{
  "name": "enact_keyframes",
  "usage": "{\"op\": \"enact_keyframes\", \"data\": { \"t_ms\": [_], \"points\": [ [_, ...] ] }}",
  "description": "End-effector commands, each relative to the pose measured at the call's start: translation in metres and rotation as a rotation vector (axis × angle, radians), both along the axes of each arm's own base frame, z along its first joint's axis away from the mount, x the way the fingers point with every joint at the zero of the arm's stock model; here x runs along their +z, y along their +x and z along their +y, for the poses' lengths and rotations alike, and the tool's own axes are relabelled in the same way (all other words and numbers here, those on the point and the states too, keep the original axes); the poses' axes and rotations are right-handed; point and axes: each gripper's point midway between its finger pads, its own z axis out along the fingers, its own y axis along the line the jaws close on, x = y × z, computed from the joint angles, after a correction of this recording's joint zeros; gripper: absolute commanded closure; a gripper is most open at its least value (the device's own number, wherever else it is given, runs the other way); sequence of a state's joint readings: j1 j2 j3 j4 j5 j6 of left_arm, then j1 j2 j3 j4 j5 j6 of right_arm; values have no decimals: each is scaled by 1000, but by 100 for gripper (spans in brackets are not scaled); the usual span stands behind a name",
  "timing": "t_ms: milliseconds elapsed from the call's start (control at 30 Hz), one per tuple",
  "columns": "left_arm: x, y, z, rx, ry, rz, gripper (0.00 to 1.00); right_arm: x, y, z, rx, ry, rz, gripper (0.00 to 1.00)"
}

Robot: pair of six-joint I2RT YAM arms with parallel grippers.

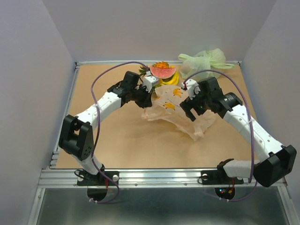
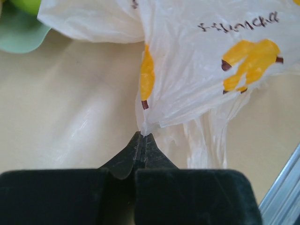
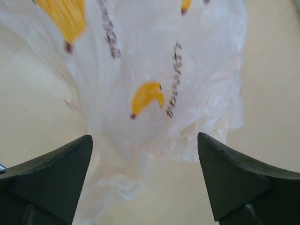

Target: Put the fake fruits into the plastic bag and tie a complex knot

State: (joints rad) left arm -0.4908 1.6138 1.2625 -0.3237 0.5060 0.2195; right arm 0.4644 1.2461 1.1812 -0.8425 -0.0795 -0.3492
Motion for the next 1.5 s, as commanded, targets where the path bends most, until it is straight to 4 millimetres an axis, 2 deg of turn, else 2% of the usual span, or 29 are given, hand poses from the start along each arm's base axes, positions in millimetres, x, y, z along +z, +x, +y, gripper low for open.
{"op": "enact_keyframes", "data": {
  "t_ms": [0, 67, 167, 200, 233, 433, 533, 567, 633, 667, 733, 767, 833, 867, 900, 967, 1000, 1067, 1133, 1167, 1200, 1233, 1300, 1367, 1400, 1467],
  "points": [
    [11, -21, -22, -96, -51, 91, 100, 66, 25, 31, 62, 151, -132, 0],
    [15, -25, -26, -97, -79, 121, 100, 69, 23, 45, 99, 201, -128, 0],
    [27, -24, -31, -107, -110, 117, 100, 55, 22, 52, 118, 188, -109, 0],
    [28, -24, -32, -113, -110, 114, 100, 41, 17, 53, 128, 168, -84, 0],
    [34, -22, -33, -120, -119, 105, 100, 34, 15, 53, 137, 154, -79, 0],
    [38, -20, -37, -152, -113, 105, 100, 1, 11, 43, 175, 50, -82, 0],
    [38, -18, -38, -155, -111, 100, 100, -17, 14, 37, 162, -1, -90, 0],
    [39, -18, -37, -160, -109, 94, 100, -28, 19, 30, 134, -41, -95, 0],
    [39, -17, -37, -163, -105, 85, 100, -33, 25, 25, 101, -63, -121, 2],
    [41, -17, -36, -169, -103, 74, 100, -33, 34, 16, 51, -99, -159, 8],
    [43, -17, -36, -177, -99, 66, 100, -31, 37, 13, 3, -94, -170, 21],
    [41, -16, -35, -178, -85, 62, 100, -27, 40, 14, -24, -85, -171, 37],
    [54, -8, -35, -190, -74, 19, 99, -23, 36, 17, -30, -57, -154, 61],
    [56, -3, -35, -184, -61, 2, 99, -22, 29, 19, -30, -31, -124, 90],
    [62, 1, -35, -186, -55, -20, 98, -18, 26, 21, -32, -12, -115, 100],
    [79, 13, -38, -194, -50, -86, 90, -5, 17, 25, -45, 40, -85, 100],
    [94, 21, -41, -195, -64, -130, 85, 6, 17, 25, -62, 62, -93, 100],
    [104, 31, -46, -185, -78, -168, 84, 15, 5, 32, -70, 148, -42, 99],
    [118, 46, -56, -169, -119, -212, 76, 22, 7, 25, -136, 207, -20, 100],
    [119, 51, -60, -166, -135, -216, 74, 26, 6, 25, -149, 235, -12, 100],
    [128, 59, -66, -160, -167, -253, 71, 27, 9, 18, -187, 252, -8, 100],
    [131, 63, -70, -138, -194, -241, 60, 29, 9, 18, -212, 282, 7, 100],
    [143, 73, -77, -120, -244, -286, 52, 32, 15, 8, -270, 308, 8, 100],
    [152, 83, -78, -69, -269, -309, 45, 34, 20, 5, -325, 355, 36, 100],
    [164, 88, -78, -42, -306, -334, 44, 36, 27, -4, -370, 372, 38, 100],
    [176, 98, -72, 18, -337, -362, 36, 39, 32, -8, -406, 412, 54, 100]
  ]
}}
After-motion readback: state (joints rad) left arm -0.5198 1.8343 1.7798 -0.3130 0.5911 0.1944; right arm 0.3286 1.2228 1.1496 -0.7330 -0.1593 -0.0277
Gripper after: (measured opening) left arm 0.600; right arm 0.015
